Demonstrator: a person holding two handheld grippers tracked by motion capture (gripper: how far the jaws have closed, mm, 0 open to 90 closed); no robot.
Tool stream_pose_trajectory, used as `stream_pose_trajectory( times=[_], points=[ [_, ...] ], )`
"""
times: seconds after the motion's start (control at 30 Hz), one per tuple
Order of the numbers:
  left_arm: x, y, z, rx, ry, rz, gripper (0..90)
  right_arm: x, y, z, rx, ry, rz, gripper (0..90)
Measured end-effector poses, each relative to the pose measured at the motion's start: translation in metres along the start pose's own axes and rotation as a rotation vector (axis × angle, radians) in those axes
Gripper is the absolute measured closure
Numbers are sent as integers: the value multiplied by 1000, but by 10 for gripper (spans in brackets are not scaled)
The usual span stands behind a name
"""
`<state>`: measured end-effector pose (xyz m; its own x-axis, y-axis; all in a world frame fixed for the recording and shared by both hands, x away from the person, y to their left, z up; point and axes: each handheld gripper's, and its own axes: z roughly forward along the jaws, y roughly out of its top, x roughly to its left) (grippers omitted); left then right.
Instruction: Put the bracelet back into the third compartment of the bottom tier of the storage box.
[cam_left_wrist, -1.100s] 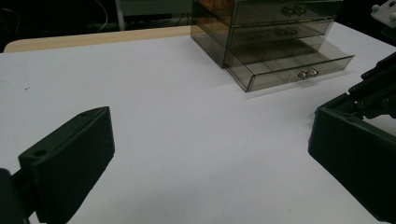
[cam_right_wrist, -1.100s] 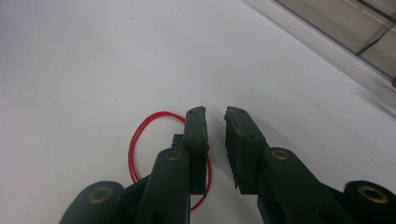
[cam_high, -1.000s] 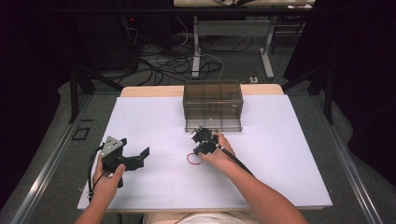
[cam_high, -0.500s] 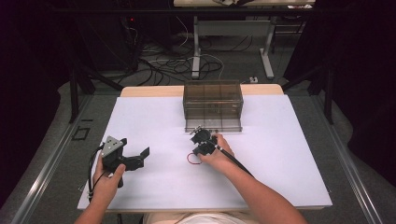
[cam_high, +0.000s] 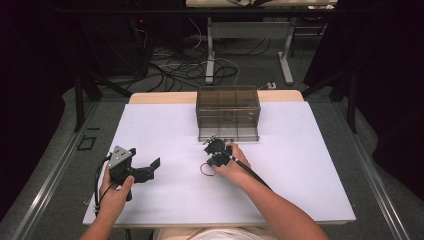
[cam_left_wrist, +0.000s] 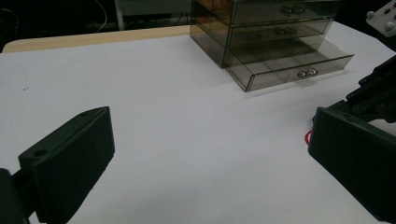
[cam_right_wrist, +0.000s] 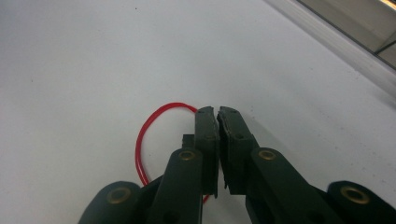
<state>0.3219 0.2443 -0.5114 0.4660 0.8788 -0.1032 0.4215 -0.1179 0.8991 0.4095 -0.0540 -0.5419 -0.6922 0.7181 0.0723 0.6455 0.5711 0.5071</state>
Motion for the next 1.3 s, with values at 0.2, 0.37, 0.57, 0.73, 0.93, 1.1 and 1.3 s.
stream_pose_trajectory(
  times=[0.2,0.37,0.57,0.73,0.93,1.1,1.3],
  points=[
    [0,0,0,0,1,-2,4,0,0,0,-1,2,-6,879],
    [0,0,0,1,3,3,4,0,0,0,-3,5,-16,882],
    [0,0,0,0,4,2,4,1,0,0,-1,7,1,884],
    [0,0,0,0,1,-3,4,2,0,-1,-44,13,16,884],
    [0,0,0,0,0,0,4,0,-1,-2,-64,18,40,884],
    [0,0,0,-1,1,-3,4,-1,0,-7,-33,21,43,884],
    [-1,0,0,-4,3,-3,4,-2,1,-9,-67,28,50,885]
  ],
)
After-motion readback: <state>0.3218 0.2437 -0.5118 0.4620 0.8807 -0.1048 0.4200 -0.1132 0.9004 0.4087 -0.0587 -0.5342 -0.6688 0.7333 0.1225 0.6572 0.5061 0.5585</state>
